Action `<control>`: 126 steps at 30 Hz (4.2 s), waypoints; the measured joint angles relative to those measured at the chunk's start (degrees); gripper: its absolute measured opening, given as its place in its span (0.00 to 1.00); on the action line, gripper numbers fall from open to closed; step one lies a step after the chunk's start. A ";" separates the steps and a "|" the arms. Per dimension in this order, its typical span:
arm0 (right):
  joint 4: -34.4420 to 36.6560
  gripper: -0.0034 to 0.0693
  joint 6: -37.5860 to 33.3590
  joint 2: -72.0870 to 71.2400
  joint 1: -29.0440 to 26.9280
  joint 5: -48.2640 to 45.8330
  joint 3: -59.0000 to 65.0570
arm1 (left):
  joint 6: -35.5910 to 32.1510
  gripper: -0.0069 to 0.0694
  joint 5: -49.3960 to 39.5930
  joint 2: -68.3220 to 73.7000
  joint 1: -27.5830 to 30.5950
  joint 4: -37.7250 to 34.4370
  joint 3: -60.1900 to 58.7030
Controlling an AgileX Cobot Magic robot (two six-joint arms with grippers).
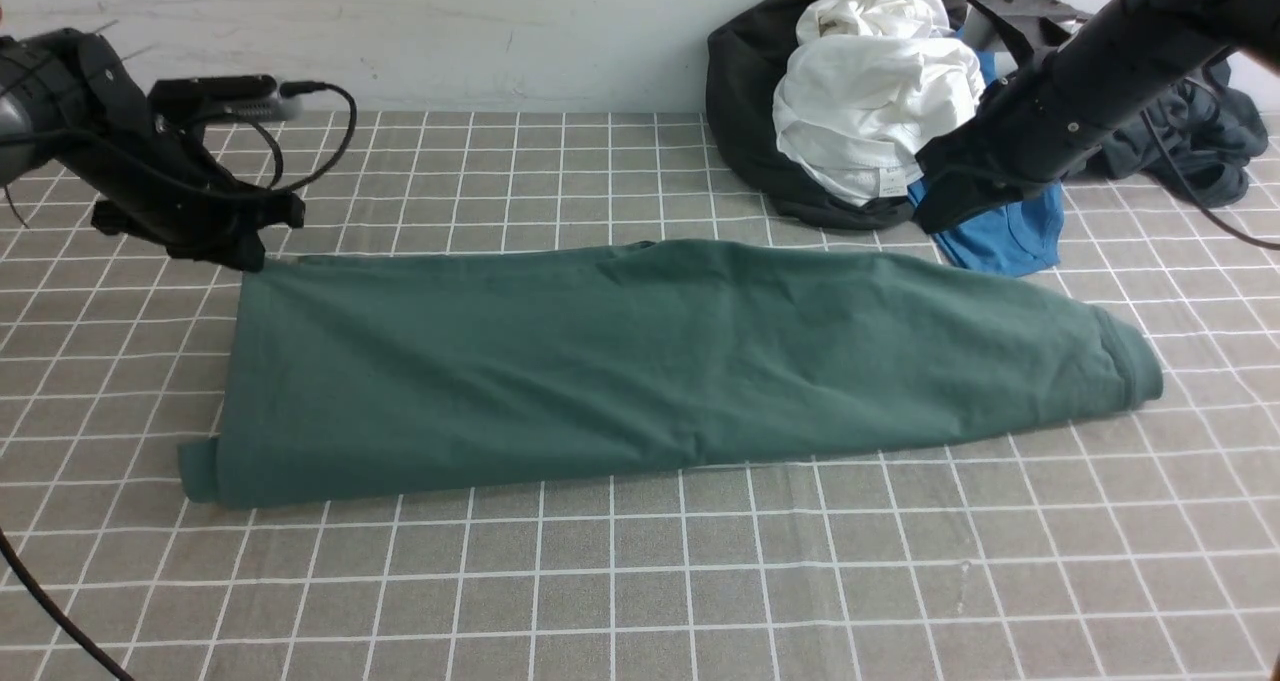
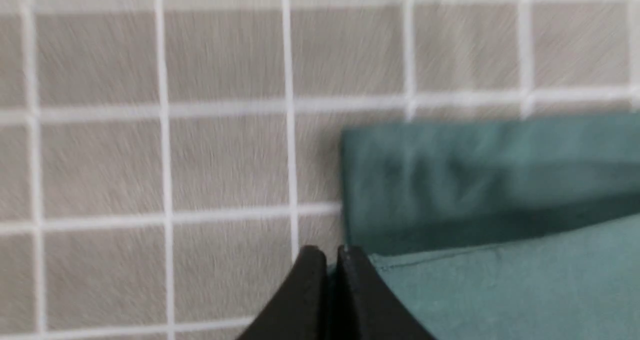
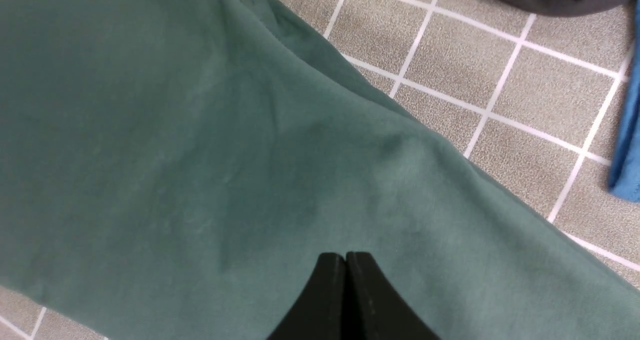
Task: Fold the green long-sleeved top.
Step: Use the right arm to clamp the right edge of the fabric, then use the right arm to drag the right edge of the fabric to the left and folds it over the left edge
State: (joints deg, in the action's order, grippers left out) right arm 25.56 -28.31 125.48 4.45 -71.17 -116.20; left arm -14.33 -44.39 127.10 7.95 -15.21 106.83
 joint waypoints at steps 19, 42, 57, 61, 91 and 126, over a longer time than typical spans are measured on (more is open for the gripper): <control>-5.51 0.03 0.41 0.00 0.00 0.05 0.00 | -1.19 0.47 5.07 3.71 0.01 0.42 0.92; -22.03 0.03 13.80 -2.86 -7.58 8.91 17.09 | -5.59 0.08 -24.94 -21.45 -9.20 -2.12 -10.71; -16.77 0.62 13.69 1.21 -11.51 9.14 17.09 | -6.62 0.08 -7.93 -69.04 -9.20 -3.72 -50.25; -18.00 0.71 19.21 3.46 -11.53 10.23 16.72 | -6.69 0.08 -4.33 -73.54 -9.20 -3.67 -60.55; -27.29 0.10 27.56 -19.51 -4.23 6.10 17.07 | -7.64 0.08 0.00 -69.28 -9.20 -7.13 -64.06; 7.24 0.43 10.70 6.95 32.70 31.32 2.41 | -14.21 0.08 -3.18 -83.56 -9.20 -9.87 -64.08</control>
State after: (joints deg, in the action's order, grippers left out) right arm 32.80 -17.61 132.43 37.15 -39.85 -113.79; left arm -28.54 -47.57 43.54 -1.26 -25.08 42.75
